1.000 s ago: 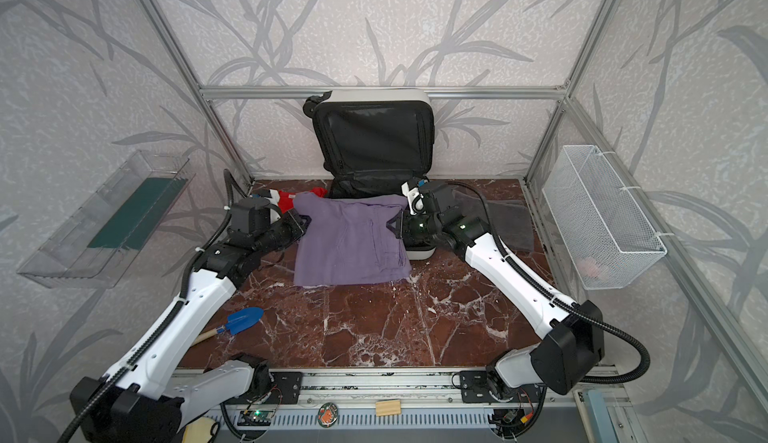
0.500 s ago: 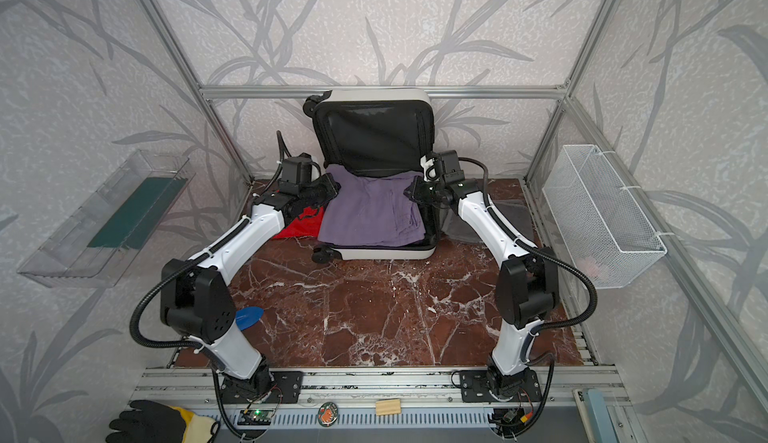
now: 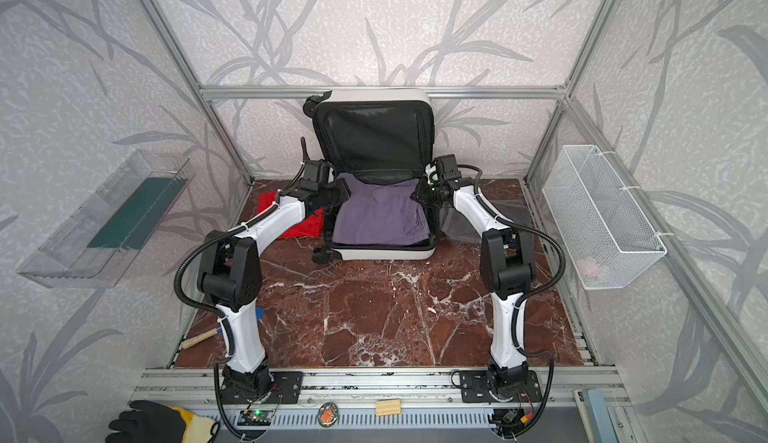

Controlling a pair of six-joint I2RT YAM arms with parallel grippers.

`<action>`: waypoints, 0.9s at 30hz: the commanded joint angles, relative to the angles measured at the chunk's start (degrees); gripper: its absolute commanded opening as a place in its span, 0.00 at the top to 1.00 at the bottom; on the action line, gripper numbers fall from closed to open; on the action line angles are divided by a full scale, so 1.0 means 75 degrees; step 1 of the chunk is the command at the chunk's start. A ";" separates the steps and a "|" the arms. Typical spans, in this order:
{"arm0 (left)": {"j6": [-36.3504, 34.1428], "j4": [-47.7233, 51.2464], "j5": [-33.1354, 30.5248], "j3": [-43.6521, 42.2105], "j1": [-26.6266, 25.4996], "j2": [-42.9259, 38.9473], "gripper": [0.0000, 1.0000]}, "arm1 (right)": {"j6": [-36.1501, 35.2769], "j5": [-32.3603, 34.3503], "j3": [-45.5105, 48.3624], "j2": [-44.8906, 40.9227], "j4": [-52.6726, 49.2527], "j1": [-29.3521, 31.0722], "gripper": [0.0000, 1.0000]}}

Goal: Pack the luggage
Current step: 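Lift the jeans with both grippers and carry them into the suitcase, then lay the jeans flat in the suitcase and open both grippers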

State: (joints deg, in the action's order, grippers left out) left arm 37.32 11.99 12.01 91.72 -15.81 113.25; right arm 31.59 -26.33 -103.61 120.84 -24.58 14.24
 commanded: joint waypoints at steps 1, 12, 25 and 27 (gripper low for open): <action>-0.0212 -0.0119 -0.0188 0.0148 -0.0036 0.0053 1.00 | -0.0094 -0.0189 -0.0390 0.0180 0.0138 -0.0035 1.00; -0.0584 0.0240 -0.0253 0.0656 -0.0025 0.0689 1.00 | -0.0685 0.0325 -0.1684 0.0990 -0.0931 -0.0024 0.67; -0.0897 0.0741 -0.0482 0.1048 -0.0024 0.0761 0.97 | -0.1331 0.1630 -0.1882 0.0142 -0.2129 0.0062 0.39; -0.0987 0.0871 -0.0544 0.1144 -0.0024 0.0762 0.81 | -0.1431 0.1727 -0.1553 -0.0078 -0.2023 0.0190 0.39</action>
State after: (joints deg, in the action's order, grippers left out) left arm 31.64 16.43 9.45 97.58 -15.77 119.02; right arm 23.07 -16.34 -117.03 125.51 -37.98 14.74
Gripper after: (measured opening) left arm 0.152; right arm 0.610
